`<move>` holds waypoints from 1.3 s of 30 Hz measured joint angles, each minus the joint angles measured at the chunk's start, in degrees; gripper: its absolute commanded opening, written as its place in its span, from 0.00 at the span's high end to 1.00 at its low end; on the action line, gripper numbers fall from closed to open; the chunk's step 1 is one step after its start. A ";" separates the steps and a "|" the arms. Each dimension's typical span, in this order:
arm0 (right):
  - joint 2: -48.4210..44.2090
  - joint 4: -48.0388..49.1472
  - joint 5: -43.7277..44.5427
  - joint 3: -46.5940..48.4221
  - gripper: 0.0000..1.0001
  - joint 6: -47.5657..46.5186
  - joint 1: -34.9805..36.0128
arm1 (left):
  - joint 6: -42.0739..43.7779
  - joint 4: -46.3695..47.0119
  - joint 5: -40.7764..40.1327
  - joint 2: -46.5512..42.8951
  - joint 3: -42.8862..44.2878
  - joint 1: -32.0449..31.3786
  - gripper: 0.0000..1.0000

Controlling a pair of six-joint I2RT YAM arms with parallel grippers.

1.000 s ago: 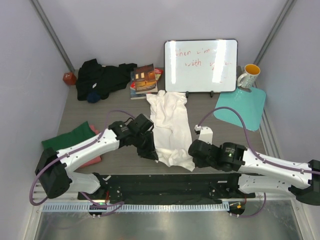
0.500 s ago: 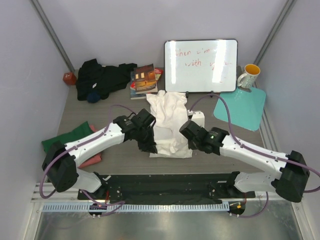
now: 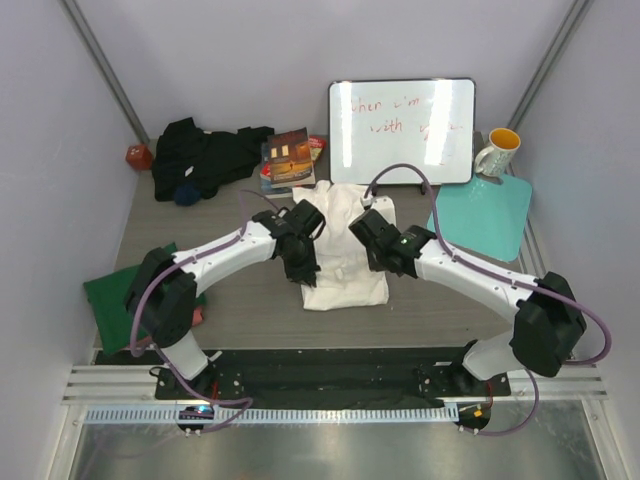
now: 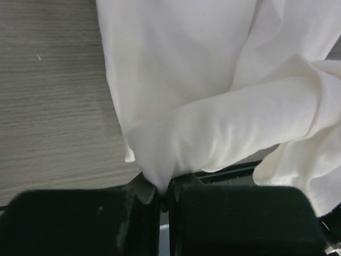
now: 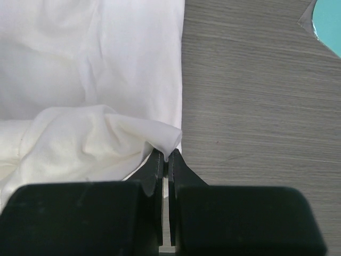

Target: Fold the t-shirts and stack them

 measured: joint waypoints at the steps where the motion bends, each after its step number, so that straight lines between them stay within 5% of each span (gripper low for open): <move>1: 0.61 0.17 0.00 0.42 0.98 -0.44 -0.31 | 0.26 0.02 -0.24 0.87 0.42 0.15 1.00; 16: 11.30 2.51 -1.20 4.24 0.97 -5.70 -3.93 | 2.91 -0.48 -3.52 7.39 4.92 1.40 1.00; 20: 13.53 3.54 -1.18 5.64 0.90 -6.58 -4.70 | 3.34 -0.63 -4.68 9.66 6.78 2.10 1.00; 21: 14.38 3.67 -1.20 6.05 0.77 -6.78 -4.87 | 3.37 -0.79 -4.83 10.40 7.21 2.25 0.99; 24: 16.76 4.02 -1.25 7.06 0.69 -7.32 -5.18 | 3.54 -1.11 -5.07 12.74 8.26 2.58 0.88; 39: 20.72 5.16 -3.54 14.01 0.66 -7.37 -9.99 | 4.68 -2.38 -6.10 14.88 14.38 8.35 0.75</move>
